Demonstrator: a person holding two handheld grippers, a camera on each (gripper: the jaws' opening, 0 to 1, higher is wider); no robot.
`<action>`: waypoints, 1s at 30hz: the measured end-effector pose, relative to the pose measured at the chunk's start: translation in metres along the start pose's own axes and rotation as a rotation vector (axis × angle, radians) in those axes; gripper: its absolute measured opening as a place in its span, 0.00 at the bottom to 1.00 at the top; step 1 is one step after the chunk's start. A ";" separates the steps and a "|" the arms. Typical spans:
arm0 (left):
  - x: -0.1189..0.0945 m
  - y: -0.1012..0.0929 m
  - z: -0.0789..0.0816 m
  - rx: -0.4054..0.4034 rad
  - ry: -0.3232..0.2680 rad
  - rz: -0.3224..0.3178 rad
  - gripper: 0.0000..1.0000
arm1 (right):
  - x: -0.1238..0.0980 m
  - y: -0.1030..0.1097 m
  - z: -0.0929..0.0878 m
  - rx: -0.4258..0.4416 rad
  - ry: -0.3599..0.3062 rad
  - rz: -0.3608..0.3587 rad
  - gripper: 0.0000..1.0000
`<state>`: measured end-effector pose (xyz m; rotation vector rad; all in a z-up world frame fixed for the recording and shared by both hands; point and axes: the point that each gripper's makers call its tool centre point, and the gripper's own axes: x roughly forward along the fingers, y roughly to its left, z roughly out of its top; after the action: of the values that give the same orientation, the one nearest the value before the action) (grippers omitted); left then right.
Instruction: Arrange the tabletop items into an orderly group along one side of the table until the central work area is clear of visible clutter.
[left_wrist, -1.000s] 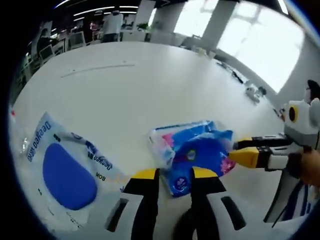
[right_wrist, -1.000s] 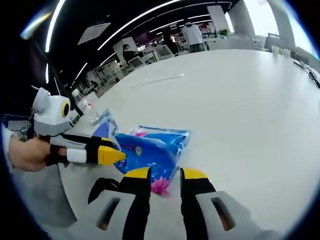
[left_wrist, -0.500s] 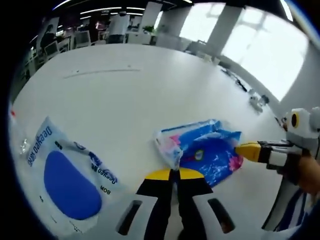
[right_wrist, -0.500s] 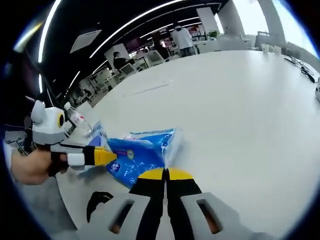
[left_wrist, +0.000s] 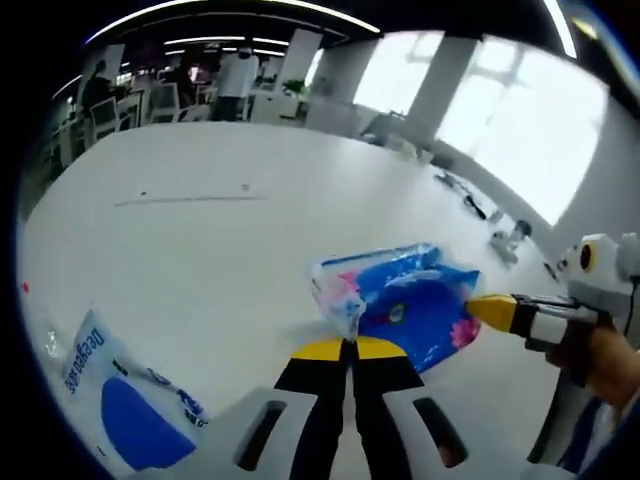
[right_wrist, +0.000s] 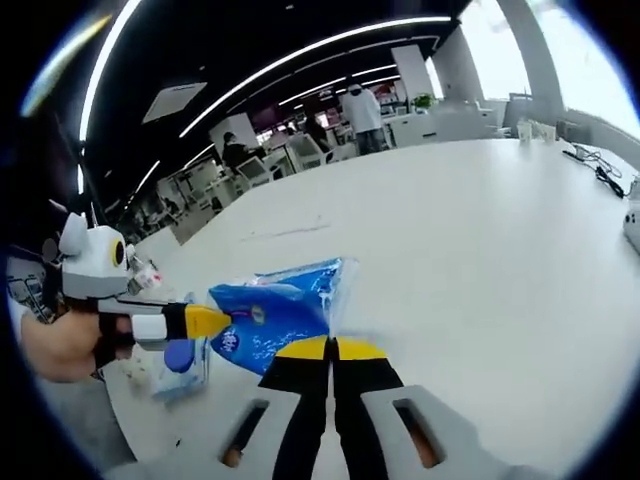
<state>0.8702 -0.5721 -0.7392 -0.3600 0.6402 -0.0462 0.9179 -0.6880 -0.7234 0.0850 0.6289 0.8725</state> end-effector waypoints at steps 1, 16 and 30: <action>0.001 -0.002 0.003 0.003 -0.005 -0.004 0.00 | -0.001 -0.003 0.004 0.006 -0.006 -0.001 0.00; 0.039 -0.019 0.000 0.161 0.083 0.020 0.00 | 0.010 -0.041 -0.004 0.027 0.033 -0.041 0.00; 0.056 -0.003 -0.035 0.108 0.168 0.053 0.00 | 0.030 -0.050 -0.041 0.049 0.129 -0.033 0.00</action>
<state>0.8943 -0.5940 -0.7964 -0.2362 0.8099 -0.0608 0.9444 -0.7058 -0.7868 0.0624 0.7699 0.8354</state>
